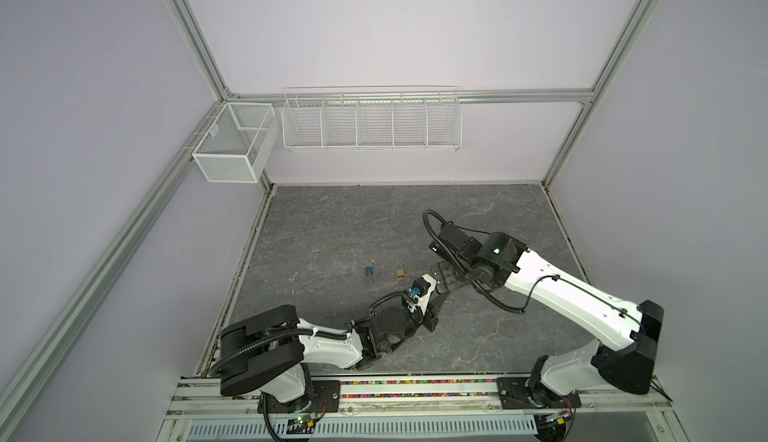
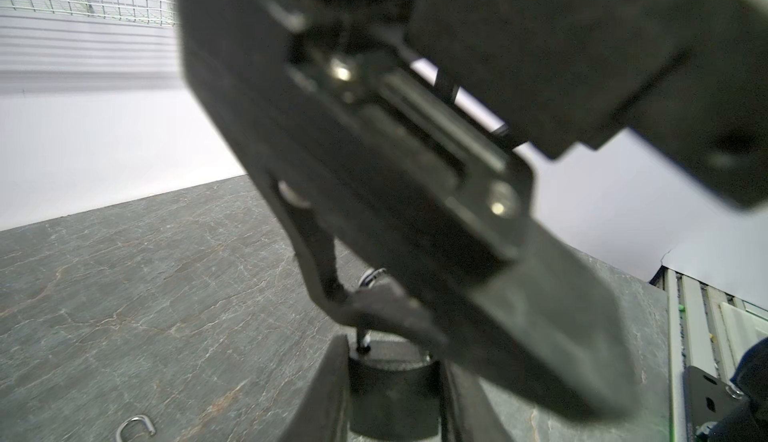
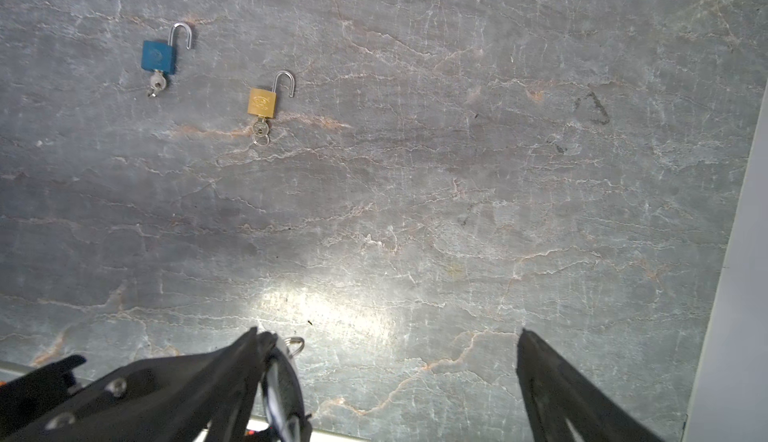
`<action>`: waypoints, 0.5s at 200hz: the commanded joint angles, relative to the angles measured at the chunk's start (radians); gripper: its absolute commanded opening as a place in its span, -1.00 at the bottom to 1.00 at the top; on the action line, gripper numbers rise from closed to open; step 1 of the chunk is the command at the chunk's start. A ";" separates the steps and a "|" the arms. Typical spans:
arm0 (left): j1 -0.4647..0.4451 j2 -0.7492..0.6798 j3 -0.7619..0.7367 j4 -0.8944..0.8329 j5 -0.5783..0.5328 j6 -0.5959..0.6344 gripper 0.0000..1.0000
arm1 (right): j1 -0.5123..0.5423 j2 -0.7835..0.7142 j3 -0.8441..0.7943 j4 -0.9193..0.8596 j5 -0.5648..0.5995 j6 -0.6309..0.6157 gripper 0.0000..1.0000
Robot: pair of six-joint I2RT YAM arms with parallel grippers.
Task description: Unlock with the key
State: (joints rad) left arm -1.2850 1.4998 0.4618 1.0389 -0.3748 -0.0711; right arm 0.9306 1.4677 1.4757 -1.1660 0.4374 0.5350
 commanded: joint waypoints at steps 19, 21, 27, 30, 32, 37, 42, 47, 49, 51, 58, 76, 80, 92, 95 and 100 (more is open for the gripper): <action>-0.011 -0.009 0.003 0.052 -0.006 0.037 -1.00 | -0.025 0.011 0.034 -0.080 0.021 -0.062 0.95; -0.011 -0.010 0.003 0.052 -0.006 0.037 -1.00 | -0.027 0.011 0.034 -0.080 0.019 -0.064 0.95; -0.013 -0.010 0.002 0.052 -0.006 0.038 -1.00 | -0.029 0.013 0.034 -0.080 0.015 -0.074 0.95; -0.013 -0.011 0.001 0.052 -0.006 0.041 -1.00 | -0.031 0.014 0.034 -0.080 0.012 -0.078 0.95; -0.013 -0.011 0.001 0.052 -0.006 0.042 -1.00 | -0.034 0.016 0.034 -0.082 0.011 -0.079 0.95; -0.013 -0.010 0.002 0.051 -0.006 0.044 -1.00 | -0.036 0.020 0.039 -0.089 0.009 -0.084 0.95; -0.014 -0.011 0.003 0.052 -0.005 0.047 -1.00 | -0.037 0.026 0.042 -0.098 0.009 -0.085 0.95; -0.016 -0.012 0.002 0.050 -0.006 0.048 -1.00 | -0.038 0.030 0.045 -0.104 0.009 -0.089 0.95; -0.016 -0.012 0.002 0.051 -0.007 0.049 -1.00 | -0.039 0.031 0.046 -0.105 0.007 -0.091 0.95; -0.015 -0.012 0.002 0.051 -0.008 0.049 -1.00 | -0.037 0.031 0.046 -0.108 0.005 -0.092 0.95; -0.017 -0.015 0.000 0.052 -0.011 0.048 -1.00 | -0.039 0.031 0.045 -0.113 -0.001 -0.098 0.94; -0.017 -0.024 -0.010 0.067 -0.009 0.042 -1.00 | -0.039 0.021 0.035 -0.118 -0.007 -0.107 0.95; -0.016 -0.026 -0.010 0.068 -0.007 0.043 -1.00 | -0.040 0.020 0.034 -0.119 -0.006 -0.107 0.95; -0.019 -0.028 -0.012 0.071 -0.005 0.051 -1.00 | -0.042 0.020 0.042 -0.129 -0.008 -0.109 0.94; -0.019 -0.028 -0.012 0.070 -0.004 0.052 -1.00 | -0.042 0.021 0.046 -0.133 -0.011 -0.112 0.95; -0.019 -0.027 -0.012 0.073 0.000 0.058 -1.00 | -0.042 0.024 0.055 -0.140 -0.012 -0.118 0.95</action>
State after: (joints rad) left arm -1.2987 1.4963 0.4595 1.0454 -0.3733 -0.0456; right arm 0.8963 1.4872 1.5032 -1.2449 0.4393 0.4534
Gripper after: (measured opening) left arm 0.286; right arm 0.972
